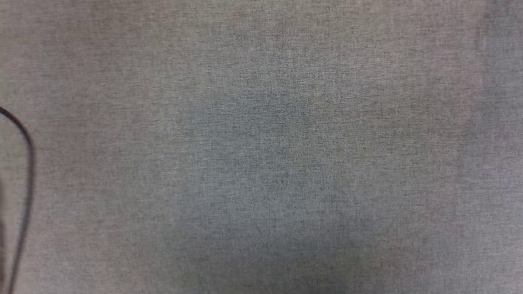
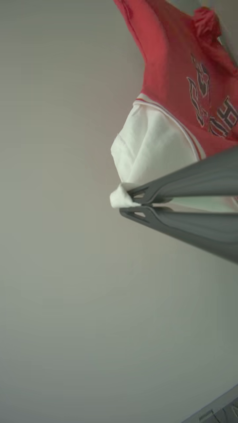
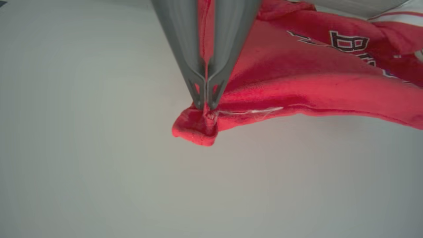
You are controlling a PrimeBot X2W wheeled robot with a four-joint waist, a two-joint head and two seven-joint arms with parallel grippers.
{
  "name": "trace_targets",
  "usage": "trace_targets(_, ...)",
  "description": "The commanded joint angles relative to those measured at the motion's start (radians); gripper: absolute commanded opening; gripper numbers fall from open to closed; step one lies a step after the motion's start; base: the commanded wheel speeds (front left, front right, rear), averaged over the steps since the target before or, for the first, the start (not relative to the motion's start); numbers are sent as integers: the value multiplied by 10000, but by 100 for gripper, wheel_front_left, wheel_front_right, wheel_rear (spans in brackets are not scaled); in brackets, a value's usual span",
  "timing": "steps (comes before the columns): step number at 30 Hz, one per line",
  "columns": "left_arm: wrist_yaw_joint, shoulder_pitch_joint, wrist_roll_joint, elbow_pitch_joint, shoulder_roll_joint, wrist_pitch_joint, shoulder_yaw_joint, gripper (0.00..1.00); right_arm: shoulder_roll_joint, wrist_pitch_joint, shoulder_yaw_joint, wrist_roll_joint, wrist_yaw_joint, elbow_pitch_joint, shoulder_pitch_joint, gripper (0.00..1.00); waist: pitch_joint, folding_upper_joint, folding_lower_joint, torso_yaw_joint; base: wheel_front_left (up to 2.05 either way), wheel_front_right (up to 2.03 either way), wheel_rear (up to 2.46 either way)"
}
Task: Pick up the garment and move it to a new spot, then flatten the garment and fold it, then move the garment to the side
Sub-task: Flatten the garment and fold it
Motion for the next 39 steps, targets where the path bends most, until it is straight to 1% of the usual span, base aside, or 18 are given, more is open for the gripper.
trace_targets(1,-64,735,-112,-64,-229,-57,27,0,-119,-87,209,139,-80,-38,507,0,-380,0,-2,164,0,0,0)
trace_targets(7,-97,3250,-375,-399,-914,-58,92,0,-547,-117,1061,623,-80,-442,2532,0,-1327,0,-2,342,0,0,0)
trace_targets(9,-99,4198,-505,-446,-1059,-58,-70,0,-691,-119,1209,947,-80,-626,3350,0,-1729,0,-2,392,0,0,0)
trace_targets(15,-101,6634,-1115,-68,-1149,-58,-1234,0,-1312,-122,1937,1931,-80,-1100,5839,0,-2971,0,-2,581,0,0,0)
trace_targets(19,-102,7830,-1608,140,-1015,-58,-2007,0,-1591,-122,2176,2592,-80,-1181,7238,0,-3750,0,-2,672,0,0,0)
trace_targets(23,-102,8809,-2068,212,-816,-58,-2486,0,-1695,-88,2314,3219,-80,-1202,8410,0,-4446,0,-2,721,0,0,0)
trace_targets(32,-103,10380,-2768,59,-324,-58,-3053,0,-1774,124,2381,4332,-80,-1472,10280,0,-5635,0,-2,700,0,0,0)
trace_targets(39,-103,11463,-3268,-328,251,-19,-3421,0,-1862,448,2465,5221,-80,-2065,11621,0,-6349,0,-2,693,0,0,0)
